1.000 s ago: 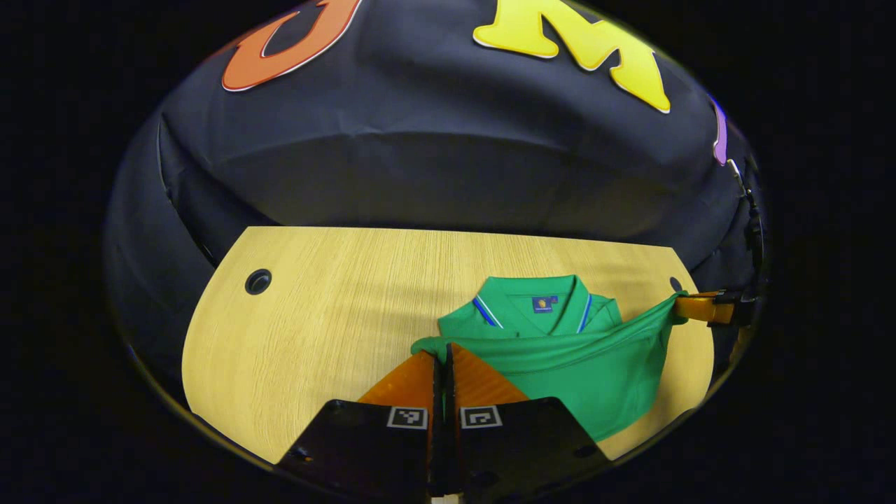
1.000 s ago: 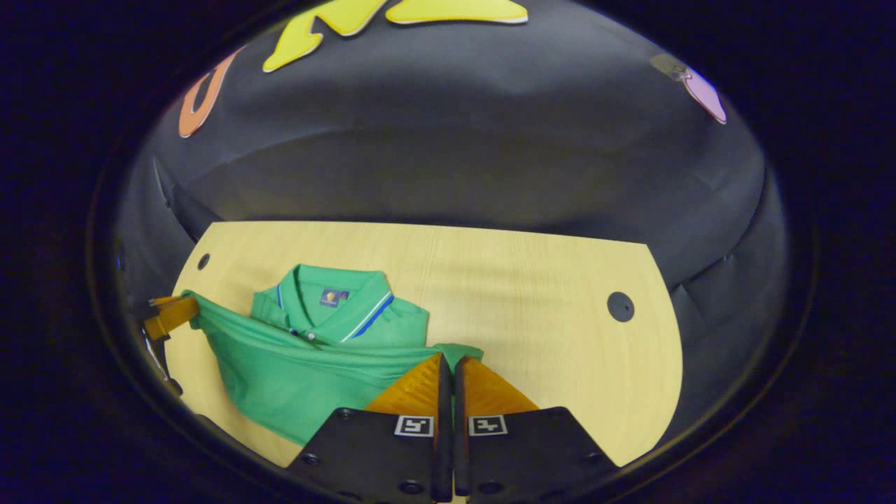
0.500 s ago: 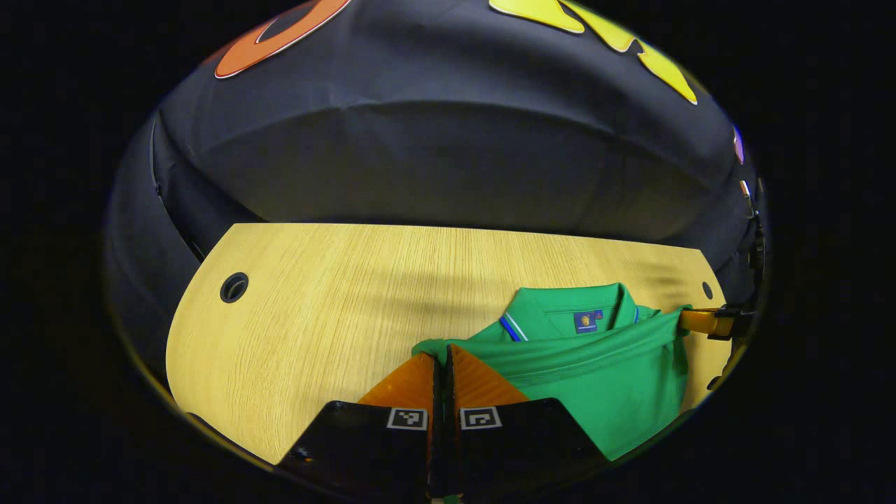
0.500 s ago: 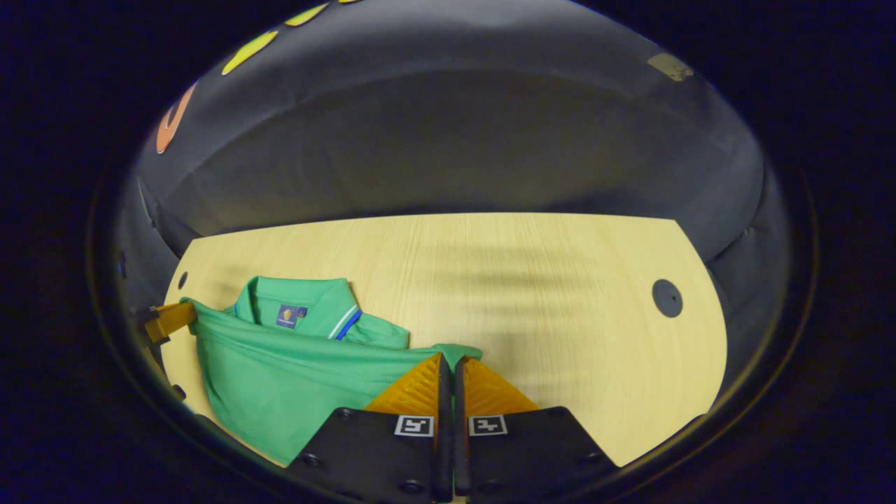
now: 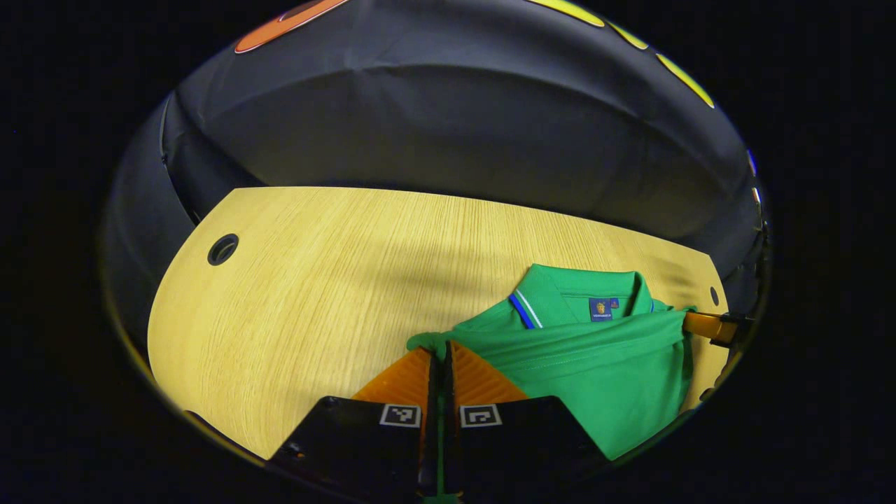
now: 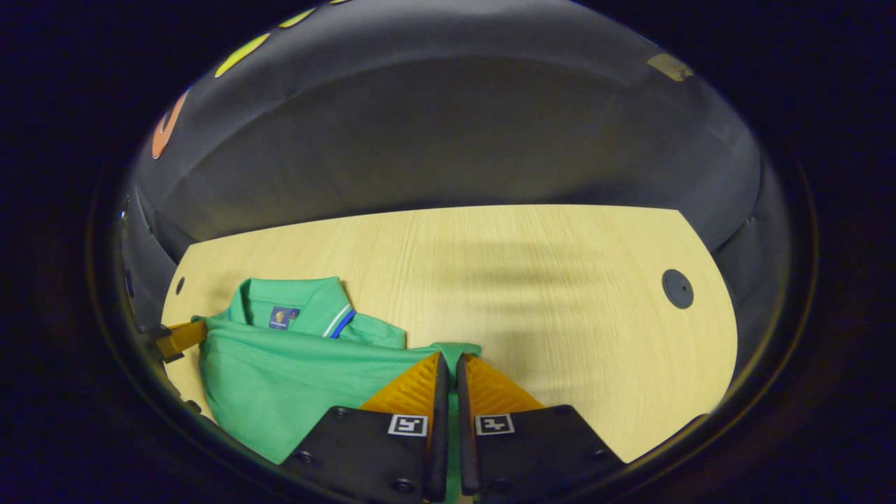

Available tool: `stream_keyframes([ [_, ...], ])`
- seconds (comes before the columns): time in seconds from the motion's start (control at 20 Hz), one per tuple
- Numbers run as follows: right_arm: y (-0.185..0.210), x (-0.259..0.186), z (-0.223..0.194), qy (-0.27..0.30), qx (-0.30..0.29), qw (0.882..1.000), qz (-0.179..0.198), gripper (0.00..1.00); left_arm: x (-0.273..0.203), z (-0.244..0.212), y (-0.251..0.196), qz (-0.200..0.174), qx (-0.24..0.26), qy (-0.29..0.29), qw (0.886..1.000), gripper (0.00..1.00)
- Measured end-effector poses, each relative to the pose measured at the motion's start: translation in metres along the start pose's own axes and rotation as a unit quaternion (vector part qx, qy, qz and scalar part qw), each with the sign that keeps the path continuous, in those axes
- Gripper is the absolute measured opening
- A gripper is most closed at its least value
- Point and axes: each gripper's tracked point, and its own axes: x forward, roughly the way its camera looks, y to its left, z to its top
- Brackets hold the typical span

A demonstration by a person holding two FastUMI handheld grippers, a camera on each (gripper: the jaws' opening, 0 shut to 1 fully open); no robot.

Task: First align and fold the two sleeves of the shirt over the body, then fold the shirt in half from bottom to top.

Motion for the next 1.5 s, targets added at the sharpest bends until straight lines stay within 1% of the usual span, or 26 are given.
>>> stream_keyframes([
  [0.05,0.003,-0.002,-0.003,0.005,-0.001,1.0,0.002,0.16,0.002,0.001,-0.002,-0.003,-0.001,-0.002,1.0,0.06],
  [0.1,0.001,-0.008,-0.004,0.008,-0.009,1.0,-0.003,0.27,-0.003,0.001,-0.005,-0.009,-0.003,-0.001,1.0,0.1],
  [0.15,0.005,-0.018,-0.002,0.005,-0.015,1.0,0.001,0.45,-0.008,0.001,-0.009,-0.014,-0.008,0.001,1.0,0.12],
  [0.25,0.016,-0.045,0.007,-0.012,-0.027,0.999,0.015,0.82,-0.021,0.004,-0.014,-0.016,-0.01,-0.006,1.0,0.43],
  [0.3,0.02,-0.058,0.014,-0.028,-0.032,0.999,0.017,1.0,-0.033,0.01,-0.013,-0.014,-0.009,-0.014,1.0,0.54],
  [0.35,0.021,-0.075,0.023,-0.047,-0.038,0.998,0.013,0.96,-0.048,0.017,-0.012,-0.014,-0.008,-0.024,1.0,0.66],
  [0.4,0.023,-0.09,0.029,-0.061,-0.044,0.997,0.01,0.98,-0.06,0.024,-0.015,-0.015,-0.007,-0.033,0.999,0.9],
  [0.45,0.024,-0.107,0.035,-0.075,-0.048,0.996,0.005,0.93,-0.074,0.033,-0.018,-0.017,-0.005,-0.046,0.999,0.92],
  [0.5,0.027,-0.125,0.041,-0.087,-0.05,0.995,0.004,0.93,-0.089,0.042,-0.018,-0.017,0.001,-0.06,0.998,0.94],
  [0.55,0.031,-0.143,0.047,-0.102,-0.049,0.994,0.003,0.98,-0.107,0.053,-0.019,-0.016,0.008,-0.079,0.997,0.94],
  [0.6,0.03,-0.163,0.053,-0.116,-0.051,0.992,-0.005,0.98,-0.128,0.064,-0.02,-0.017,0.015,-0.097,0.995,0.95],
  [0.65,0.032,-0.184,0.059,-0.134,-0.051,0.99,-0.01,0.98,-0.147,0.073,-0.022,-0.018,0.02,-0.115,0.993,0.96],
  [0.7,0.034,-0.21,0.066,-0.154,-0.052,0.987,-0.015,0.93,-0.168,0.08,-0.024,-0.018,0.026,-0.132,0.991,0.99],
  [0.75,0.036,-0.229,0.069,-0.171,-0.055,0.984,-0.02,0.98,-0.191,0.087,-0.023,-0.017,0.03,-0.149,0.988,0.98],
  [0.8,0.038,-0.256,0.071,-0.191,-0.058,0.98,-0.024,1.0,-0.216,0.093,-0.019,-0.015,0.033,-0.169,0.985,0.98],
  [0.9,0.043,-0.302,0.069,-0.223,-0.053,0.973,-0.028,0.98,-0.264,0.104,-0.019,-0.021,0.033,-0.207,0.978,0.98],
  [0.95,0.044,-0.313,0.067,-0.237,-0.044,0.97,-0.028,0.98,-0.285,0.105,-0.017,-0.019,0.035,-0.223,0.974,0.98],
  [1.0,0.048,-0.335,0.066,-0.253,-0.038,0.966,-0.025,0.93,-0.305,0.106,-0.014,-0.015,0.04,-0.238,0.97,0.98],
  [1.05,0.046,-0.358,0.064,-0.271,-0.035,0.962,-0.029,0.98,-0.324,0.105,-0.013,-0.014,0.047,-0.252,0.967,0.98],
  [1.1,0.044,-0.381,0.062,-0.291,-0.035,0.956,-0.033,0.92,-0.347,0.106,-0.01,-0.012,0.051,-0.265,0.963,0.98],
  [1.15,0.04,-0.4,0.057,-0.309,-0.034,0.95,-0.042,0.97,-0.365,0.103,-0.01,-0.014,0.051,-0.276,0.96,0.98],
  [1.2,0.037,-0.419,0.05,-0.325,-0.032,0.944,-0.046,0.98,-0.383,0.098,-0.015,-0.023,0.047,-0.286,0.957,0.98],
  [1.25,0.039,-0.435,0.041,-0.335,-0.029,0.94,-0.048,0.97,-0.398,0.093,-0.017,-0.028,0.042,-0.294,0.955,0.98],
  [1.3,0.038,-0.45,0.029,-0.342,-0.027,0.938,-0.049,0.92,-0.412,0.09,-0.018,-0.03,0.04,-0.304,0.951,0.98],
  [1.4,0.035,-0.469,0.008,-0.355,-0.029,0.933,-0.054,0.92,-0.441,0.084,-0.022,-0.044,0.046,-0.332,0.941,0.98],
  [1.5,0.03,-0.482,-0.007,-0.366,-0.037,0.928,-0.068,0.92,-0.458,0.077,-0.019,-0.043,0.051,-0.343,0.937,0.98],
])
